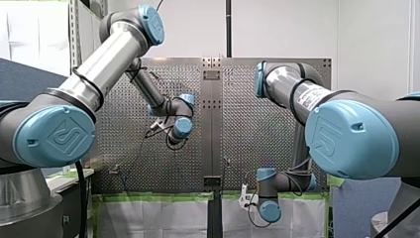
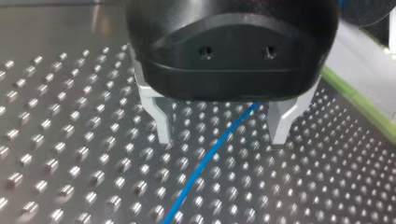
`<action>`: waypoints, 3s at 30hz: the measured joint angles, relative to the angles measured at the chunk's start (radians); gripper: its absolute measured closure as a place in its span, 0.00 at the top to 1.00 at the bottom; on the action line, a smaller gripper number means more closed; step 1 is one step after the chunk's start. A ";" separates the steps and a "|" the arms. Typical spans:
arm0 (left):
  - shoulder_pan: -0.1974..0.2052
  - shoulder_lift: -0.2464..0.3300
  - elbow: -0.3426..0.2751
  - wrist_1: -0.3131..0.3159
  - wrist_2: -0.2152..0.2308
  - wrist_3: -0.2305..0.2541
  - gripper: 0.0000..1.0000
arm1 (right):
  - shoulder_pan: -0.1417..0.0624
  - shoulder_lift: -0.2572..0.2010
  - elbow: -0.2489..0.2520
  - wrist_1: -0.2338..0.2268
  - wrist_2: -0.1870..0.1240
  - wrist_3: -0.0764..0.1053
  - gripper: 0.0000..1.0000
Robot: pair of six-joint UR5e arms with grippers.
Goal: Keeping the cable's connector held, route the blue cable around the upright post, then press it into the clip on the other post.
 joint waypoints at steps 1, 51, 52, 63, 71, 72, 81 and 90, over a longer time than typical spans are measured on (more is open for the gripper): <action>-0.002 -0.005 0.000 0.001 0.000 0.000 1.00 | 0.000 0.000 0.000 0.000 0.000 0.000 0.00; -0.091 -0.292 0.025 0.090 0.017 -0.150 1.00 | 0.016 -0.002 0.000 -0.011 -0.027 -0.015 0.00; -0.092 -0.299 0.033 0.086 0.022 -0.157 1.00 | 0.017 -0.003 0.000 -0.011 -0.028 -0.016 0.00; -0.092 -0.363 0.090 0.083 0.089 -0.245 1.00 | 0.032 -0.027 0.000 -0.010 -0.044 -0.029 0.00; -0.079 -0.407 0.093 0.050 0.139 -0.312 1.00 | 0.039 -0.069 0.000 0.007 -0.047 -0.034 0.00; -0.078 -0.408 0.093 0.049 0.146 -0.319 1.00 | 0.039 -0.071 0.000 0.010 -0.047 -0.035 0.00; -0.072 -0.410 0.093 0.082 0.216 -0.390 1.00 | 0.045 -0.078 0.000 0.038 -0.047 -0.054 0.00; -0.070 -0.411 0.093 0.089 0.289 -0.464 1.00 | 0.051 -0.087 0.000 0.042 -0.047 -0.057 0.00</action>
